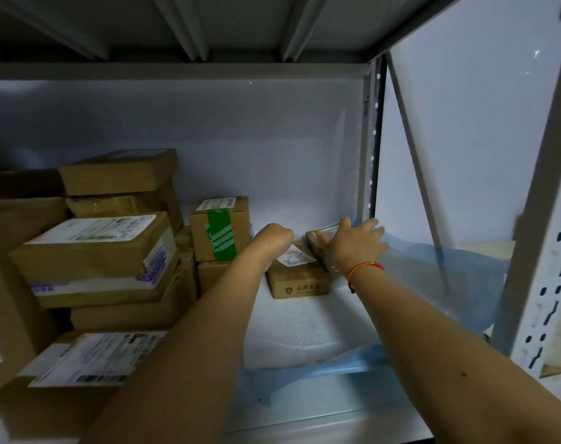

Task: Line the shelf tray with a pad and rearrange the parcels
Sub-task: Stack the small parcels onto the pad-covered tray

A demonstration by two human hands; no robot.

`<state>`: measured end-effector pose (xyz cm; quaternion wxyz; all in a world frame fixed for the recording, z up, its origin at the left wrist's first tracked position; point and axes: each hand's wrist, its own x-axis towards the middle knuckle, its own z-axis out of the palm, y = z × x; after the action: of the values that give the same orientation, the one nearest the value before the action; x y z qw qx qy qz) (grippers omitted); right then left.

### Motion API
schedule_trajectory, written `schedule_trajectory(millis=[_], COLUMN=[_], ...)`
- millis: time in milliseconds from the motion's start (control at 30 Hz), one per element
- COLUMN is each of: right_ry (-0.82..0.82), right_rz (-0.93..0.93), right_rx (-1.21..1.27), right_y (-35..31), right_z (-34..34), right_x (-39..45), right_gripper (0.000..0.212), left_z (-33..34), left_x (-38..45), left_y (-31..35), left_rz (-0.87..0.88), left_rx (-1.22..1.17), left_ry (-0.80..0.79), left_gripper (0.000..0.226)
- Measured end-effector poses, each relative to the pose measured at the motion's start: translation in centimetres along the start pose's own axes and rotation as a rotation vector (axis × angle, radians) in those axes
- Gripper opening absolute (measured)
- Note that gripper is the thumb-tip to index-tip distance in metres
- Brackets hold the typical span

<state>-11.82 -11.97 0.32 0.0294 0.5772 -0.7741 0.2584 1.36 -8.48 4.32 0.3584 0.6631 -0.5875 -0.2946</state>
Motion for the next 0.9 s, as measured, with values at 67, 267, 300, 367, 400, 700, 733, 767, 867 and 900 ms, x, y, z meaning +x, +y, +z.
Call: schedule_trajectory(millis=[67, 267, 300, 367, 400, 700, 733, 767, 867, 900], right_ry=[0.114, 0.183, 0.175, 0.147, 0.131, 0.019, 0.021, 0.029, 0.06, 0.067], right_rz=[-0.081, -0.344, -0.365, -0.363, -0.341, -0.171, -0.163, -0.158, -0.139, -0.133], right_rx=[0.051, 0.331, 0.371, 0.421, 0.429, 0.447, 0.445, 0.441, 0.434, 0.427], right_y=[-1.6, -8.1, -9.3, -11.3, -11.9, -18.1, -18.5, -18.8, -19.8, -20.0], right_z=[-0.9, -2.1, -2.1, -1.8, -1.6, 1.8, 2.0, 2.2, 2.6, 2.8], right_x=[-0.8, -4.2, -5.0, -6.2, -6.5, -7.7, -7.8, -7.7, -7.4, -7.2], right_gripper=[0.062, 0.049, 0.05, 0.055, 0.059, 0.103, 0.105, 0.106, 0.107, 0.108], left_z=[-0.9, -5.4, -6.5, -8.5, -9.2, -16.3, -16.9, -17.3, -18.1, -18.2], left_x=[-0.7, -3.1, -4.1, -5.7, -6.2, -7.9, -7.6, -7.4, -6.7, -6.5], left_y=[0.1, 0.4, 0.2, -0.1, -0.3, -1.5, -1.8, -2.0, -2.4, -2.5], left_rz=[0.044, 0.116, 0.133, 0.176, 0.195, 0.273, 0.27, 0.265, 0.251, 0.245], left_rx=[-0.033, -0.125, -0.093, -0.031, -0.018, -0.051, -0.043, -0.039, -0.036, -0.035], left_ry=[0.038, 0.311, 0.378, 0.512, 0.555, 0.685, 0.68, 0.674, 0.65, 0.639], left_gripper=[0.025, 0.02, 0.022, 0.028, 0.029, 0.03, 0.03, 0.029, 0.028, 0.028])
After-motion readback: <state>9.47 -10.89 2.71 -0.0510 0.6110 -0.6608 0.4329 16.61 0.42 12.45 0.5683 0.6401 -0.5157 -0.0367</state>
